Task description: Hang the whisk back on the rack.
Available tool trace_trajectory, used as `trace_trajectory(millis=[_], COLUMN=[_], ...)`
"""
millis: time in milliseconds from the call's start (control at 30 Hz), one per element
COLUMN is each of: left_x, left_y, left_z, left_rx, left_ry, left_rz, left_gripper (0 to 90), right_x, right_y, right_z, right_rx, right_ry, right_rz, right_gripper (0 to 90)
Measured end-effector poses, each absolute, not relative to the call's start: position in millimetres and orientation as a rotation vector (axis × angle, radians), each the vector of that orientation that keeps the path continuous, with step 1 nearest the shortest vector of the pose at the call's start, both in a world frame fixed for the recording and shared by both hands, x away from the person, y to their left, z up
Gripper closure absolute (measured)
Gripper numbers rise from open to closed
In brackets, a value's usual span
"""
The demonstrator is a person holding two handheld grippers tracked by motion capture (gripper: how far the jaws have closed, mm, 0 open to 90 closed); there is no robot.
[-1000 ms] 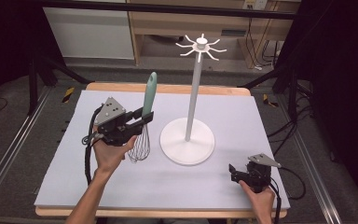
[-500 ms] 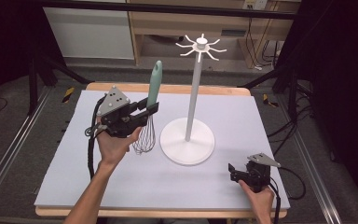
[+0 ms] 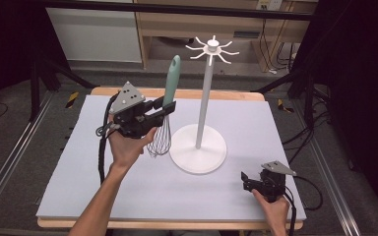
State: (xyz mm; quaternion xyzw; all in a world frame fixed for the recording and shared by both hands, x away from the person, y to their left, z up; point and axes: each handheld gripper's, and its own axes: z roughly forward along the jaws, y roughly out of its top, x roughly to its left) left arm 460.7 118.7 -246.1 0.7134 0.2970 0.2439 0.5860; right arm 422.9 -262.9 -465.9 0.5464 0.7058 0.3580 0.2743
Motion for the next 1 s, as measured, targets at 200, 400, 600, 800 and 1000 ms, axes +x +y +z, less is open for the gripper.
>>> trace_trajectory(millis=[200, 400, 600, 800, 1000], left_x=[464, 466, 469, 472, 474], left_y=[112, 106, 101, 100, 97], left_z=[-242, -237, -237, -238, -237], left_rx=[1.669, 1.668, 1.677, 1.684, 1.686], left_ry=[0.688, 0.681, 0.684, 0.685, 0.687], left_rz=[0.571, 0.574, 0.569, 0.569, 0.570], left_gripper=[68.7, 68.7, 68.7, 68.7, 68.7], right_x=[423, 423, 422, 422, 422], right_y=[-263, -263, -263, -263, -262], right_z=[-466, -465, -465, -465, -465], right_rx=[1.468, 1.473, 1.473, 1.470, 1.469], right_ry=[1.899, 1.897, 1.896, 1.898, 1.899], right_rz=[0.960, 0.962, 0.967, 0.967, 0.970], right_gripper=[9.3, 9.4, 9.3, 9.4, 9.3])
